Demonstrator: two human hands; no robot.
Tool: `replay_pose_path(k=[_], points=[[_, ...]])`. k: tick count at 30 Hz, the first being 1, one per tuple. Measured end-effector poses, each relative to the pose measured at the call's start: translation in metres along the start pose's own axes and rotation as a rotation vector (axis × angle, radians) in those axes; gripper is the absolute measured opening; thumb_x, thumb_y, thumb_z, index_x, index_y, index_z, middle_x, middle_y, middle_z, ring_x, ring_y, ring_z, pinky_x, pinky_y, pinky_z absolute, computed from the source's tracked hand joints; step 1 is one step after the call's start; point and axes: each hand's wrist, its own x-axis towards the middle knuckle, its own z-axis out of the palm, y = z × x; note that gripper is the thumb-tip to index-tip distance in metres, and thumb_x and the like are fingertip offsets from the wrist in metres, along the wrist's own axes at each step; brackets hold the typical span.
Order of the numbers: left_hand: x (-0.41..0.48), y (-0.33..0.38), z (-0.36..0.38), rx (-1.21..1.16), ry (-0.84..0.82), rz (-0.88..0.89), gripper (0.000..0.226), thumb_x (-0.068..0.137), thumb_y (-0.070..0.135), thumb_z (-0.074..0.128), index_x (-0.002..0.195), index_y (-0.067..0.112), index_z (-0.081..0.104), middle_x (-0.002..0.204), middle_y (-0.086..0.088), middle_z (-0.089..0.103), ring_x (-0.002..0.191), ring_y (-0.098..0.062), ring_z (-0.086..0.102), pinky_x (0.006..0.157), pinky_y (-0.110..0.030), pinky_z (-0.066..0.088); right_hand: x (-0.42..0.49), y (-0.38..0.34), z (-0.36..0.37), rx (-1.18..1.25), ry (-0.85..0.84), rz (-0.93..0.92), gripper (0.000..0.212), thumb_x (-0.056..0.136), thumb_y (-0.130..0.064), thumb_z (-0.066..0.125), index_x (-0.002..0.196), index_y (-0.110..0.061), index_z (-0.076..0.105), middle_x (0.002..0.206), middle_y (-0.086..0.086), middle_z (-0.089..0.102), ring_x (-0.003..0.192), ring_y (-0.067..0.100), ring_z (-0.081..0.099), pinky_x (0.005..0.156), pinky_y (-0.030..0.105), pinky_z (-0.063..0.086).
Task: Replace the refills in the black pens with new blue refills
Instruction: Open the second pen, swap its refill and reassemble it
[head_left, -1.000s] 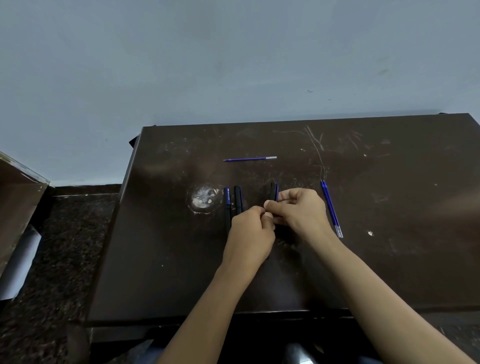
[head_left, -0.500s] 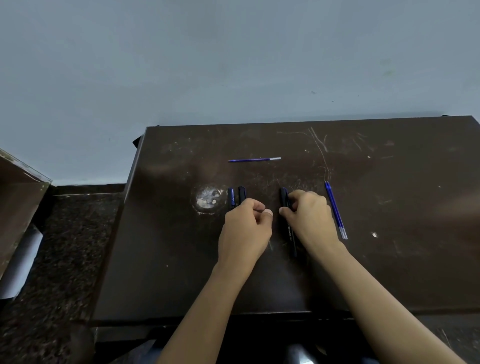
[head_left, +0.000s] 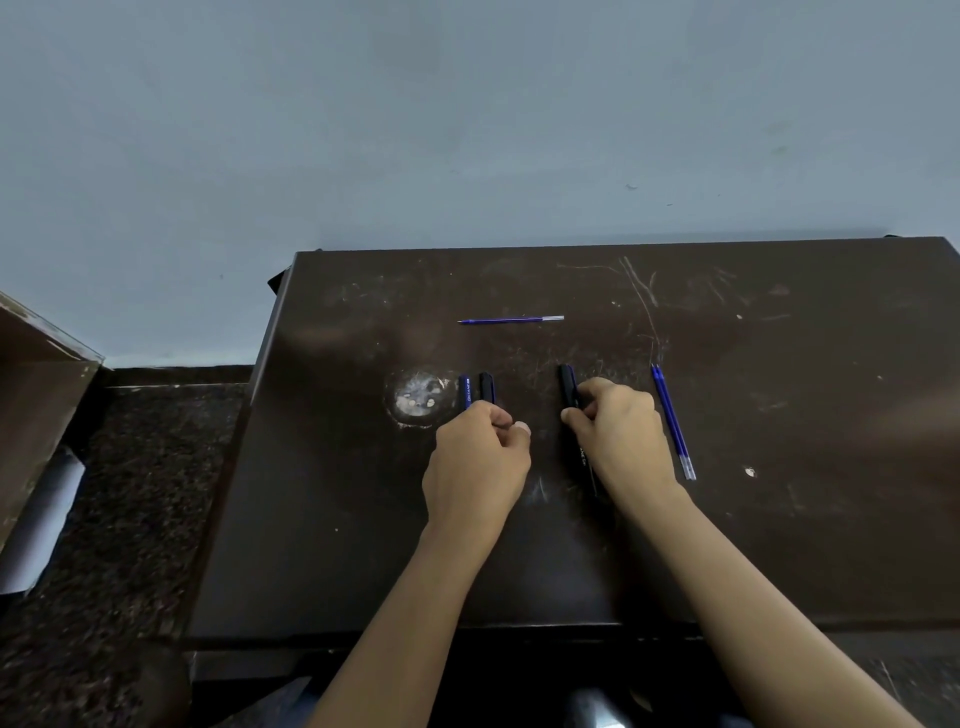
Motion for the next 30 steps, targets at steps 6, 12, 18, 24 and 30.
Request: replay_pose_path(k=[6,12,18,24,30], points=[[0.001,-0.002,-0.002,0.001,0.039,-0.025,0.013,0.094,0.024,0.051,0.102,0.022,0.061,0.091,0.006,0.065,0.067,-0.004,0.054,0.051,-0.017,0.035,-0.006,-0.006,-0.001,-0.093,0.115,-0.078,0.038,0.086,-0.033,0.063,0.118,-0.014,0.059,0.108,0.009,0.061,0.099,0.028,0.058,0.078,0.043,0.054],[-0.001,0.004,-0.006,-0.073,0.162,-0.009,0.021,0.096,0.017,0.043,0.11,0.021,0.057,0.104,0.0,0.064,0.092,-0.018,0.061,0.083,-0.04,0.049,-0.022,-0.031,0.017,0.104,-0.115,-0.312,0.03,0.086,-0.025,0.061,0.115,-0.021,0.061,0.1,0.006,0.058,0.084,0.024,0.061,0.078,0.041,0.052],[0.001,0.004,-0.008,-0.107,0.182,-0.036,0.023,0.096,0.014,0.041,0.112,0.018,0.056,0.114,-0.004,0.061,0.104,-0.022,0.059,0.092,-0.042,0.048,-0.029,-0.041,0.033,0.032,-0.178,-0.338,0.02,0.09,-0.032,0.05,0.097,-0.015,0.059,0.091,0.009,0.052,0.076,0.032,0.058,0.069,0.044,0.051],[0.004,-0.001,-0.005,-0.109,0.163,-0.022,0.021,0.097,0.014,0.042,0.112,0.014,0.056,0.115,-0.006,0.061,0.104,-0.022,0.058,0.085,-0.032,0.046,-0.024,-0.035,0.03,-0.011,-0.14,-0.251,0.011,0.084,-0.018,0.057,0.095,-0.016,0.058,0.094,0.007,0.054,0.08,0.031,0.06,0.072,0.04,0.051],[0.011,-0.004,0.001,-0.08,0.073,-0.079,0.031,0.1,0.024,0.036,0.113,0.008,0.059,0.094,-0.004,0.058,0.063,-0.004,0.044,0.047,-0.015,0.03,-0.019,-0.033,0.013,0.514,-0.194,-0.099,0.021,0.073,-0.008,0.07,0.088,-0.014,0.058,0.079,0.006,0.065,0.064,0.008,0.058,0.061,0.025,0.053]])
